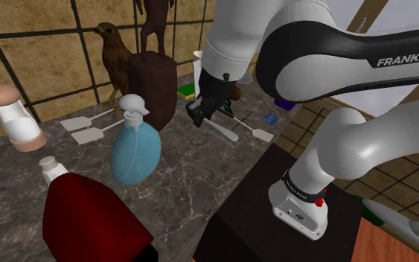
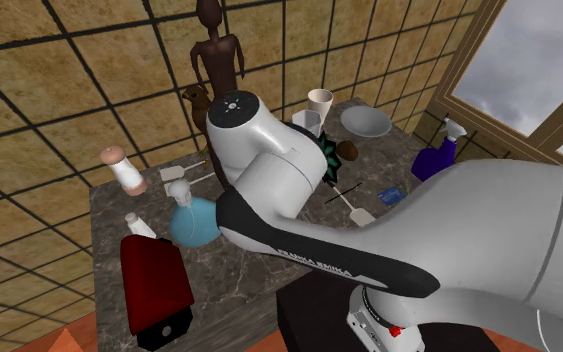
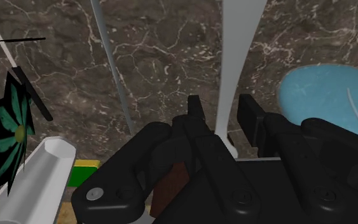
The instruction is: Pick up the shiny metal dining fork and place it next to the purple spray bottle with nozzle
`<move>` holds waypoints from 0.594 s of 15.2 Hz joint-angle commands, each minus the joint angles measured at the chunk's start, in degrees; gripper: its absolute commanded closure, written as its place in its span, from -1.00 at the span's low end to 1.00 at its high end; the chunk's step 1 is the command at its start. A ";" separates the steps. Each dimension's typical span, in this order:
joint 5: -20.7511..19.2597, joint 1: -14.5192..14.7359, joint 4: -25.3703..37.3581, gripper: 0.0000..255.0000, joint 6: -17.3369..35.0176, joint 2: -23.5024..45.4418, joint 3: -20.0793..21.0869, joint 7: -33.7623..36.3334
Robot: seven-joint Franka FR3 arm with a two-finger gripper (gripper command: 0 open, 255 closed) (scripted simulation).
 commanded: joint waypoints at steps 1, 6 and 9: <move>-0.14 0.03 1.17 1.00 -1.60 -0.42 -0.36 -0.12; -0.71 -0.19 4.52 1.00 -5.55 -1.07 -1.48 -0.68; -1.07 -0.37 6.64 1.00 -7.85 -1.27 -2.08 -0.98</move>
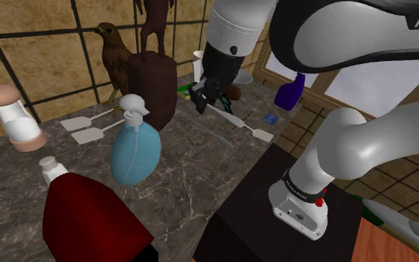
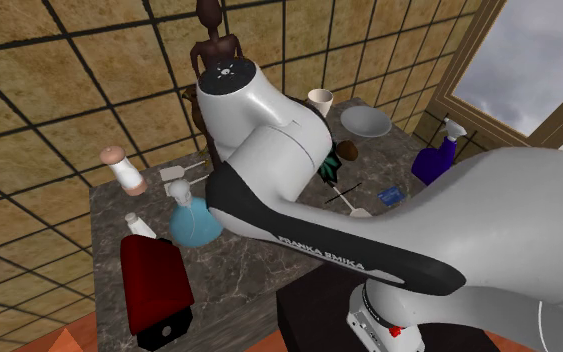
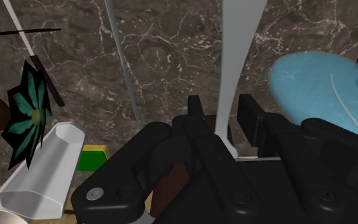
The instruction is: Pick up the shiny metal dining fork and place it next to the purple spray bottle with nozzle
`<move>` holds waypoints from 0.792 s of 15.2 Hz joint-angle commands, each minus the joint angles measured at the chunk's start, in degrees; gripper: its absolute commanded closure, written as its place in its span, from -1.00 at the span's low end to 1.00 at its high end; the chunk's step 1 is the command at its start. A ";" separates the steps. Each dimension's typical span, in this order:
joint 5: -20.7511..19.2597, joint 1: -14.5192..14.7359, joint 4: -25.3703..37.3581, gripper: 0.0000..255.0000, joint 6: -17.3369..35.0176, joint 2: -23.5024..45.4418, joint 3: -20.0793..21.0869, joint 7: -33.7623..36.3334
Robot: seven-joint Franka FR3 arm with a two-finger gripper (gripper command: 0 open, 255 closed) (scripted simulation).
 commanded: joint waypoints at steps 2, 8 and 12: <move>-0.42 -0.24 2.28 1.00 -2.37 -0.09 -0.65 -0.36; -1.14 -0.70 6.88 1.00 -6.78 0.07 -1.65 -0.87; -1.62 -1.04 10.13 1.00 -9.65 0.44 -2.22 -1.17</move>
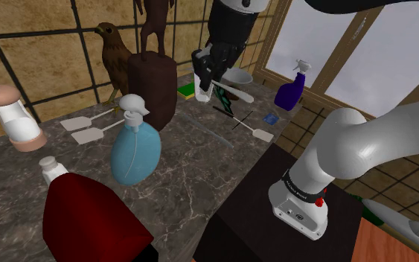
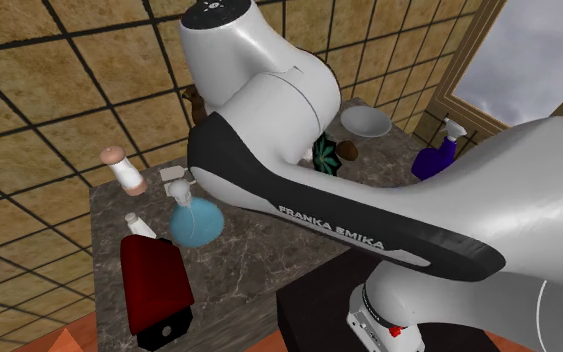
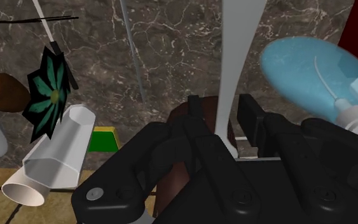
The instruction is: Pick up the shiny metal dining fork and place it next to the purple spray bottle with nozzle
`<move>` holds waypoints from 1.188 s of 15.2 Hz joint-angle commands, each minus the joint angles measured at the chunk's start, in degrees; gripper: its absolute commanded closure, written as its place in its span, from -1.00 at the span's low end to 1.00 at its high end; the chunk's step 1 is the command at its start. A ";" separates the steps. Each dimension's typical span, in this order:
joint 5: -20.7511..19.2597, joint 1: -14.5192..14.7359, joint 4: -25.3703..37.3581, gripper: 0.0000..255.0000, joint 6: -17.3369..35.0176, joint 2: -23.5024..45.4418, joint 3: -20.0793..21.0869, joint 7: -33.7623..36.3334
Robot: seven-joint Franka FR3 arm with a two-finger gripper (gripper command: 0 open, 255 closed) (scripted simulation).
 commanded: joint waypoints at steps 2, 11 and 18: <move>-0.34 -0.24 2.57 1.00 -2.28 0.29 -0.40 -0.19; -3.28 -1.40 1.72 1.00 -4.26 -2.46 -7.70 -7.44; -7.84 -3.85 -1.51 1.00 -2.74 -4.50 -17.01 -17.09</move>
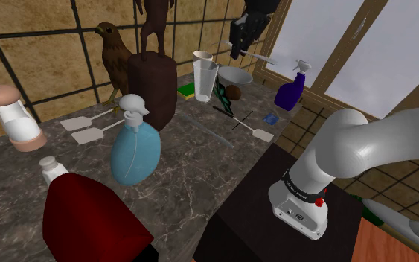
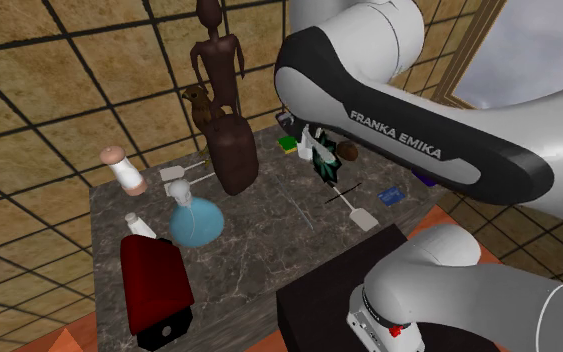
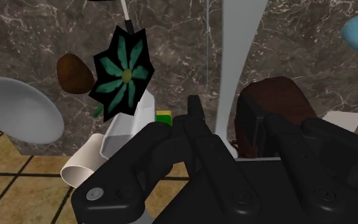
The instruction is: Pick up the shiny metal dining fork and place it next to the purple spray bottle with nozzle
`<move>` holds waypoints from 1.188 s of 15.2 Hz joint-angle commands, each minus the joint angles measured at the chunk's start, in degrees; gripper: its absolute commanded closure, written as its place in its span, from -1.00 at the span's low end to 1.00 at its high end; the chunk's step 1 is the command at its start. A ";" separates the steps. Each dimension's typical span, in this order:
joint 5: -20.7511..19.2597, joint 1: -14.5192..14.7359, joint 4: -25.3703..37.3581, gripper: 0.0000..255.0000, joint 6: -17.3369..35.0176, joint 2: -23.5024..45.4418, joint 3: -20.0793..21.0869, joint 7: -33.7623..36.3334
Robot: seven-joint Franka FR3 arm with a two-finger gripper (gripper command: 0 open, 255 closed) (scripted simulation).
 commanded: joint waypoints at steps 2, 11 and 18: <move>-2.01 -1.24 -0.48 1.00 0.90 0.12 -3.74 -3.97; -7.80 -5.10 1.18 1.00 4.15 3.78 -15.34 -16.01; -10.57 -7.15 6.10 1.00 6.98 10.20 -24.12 -25.25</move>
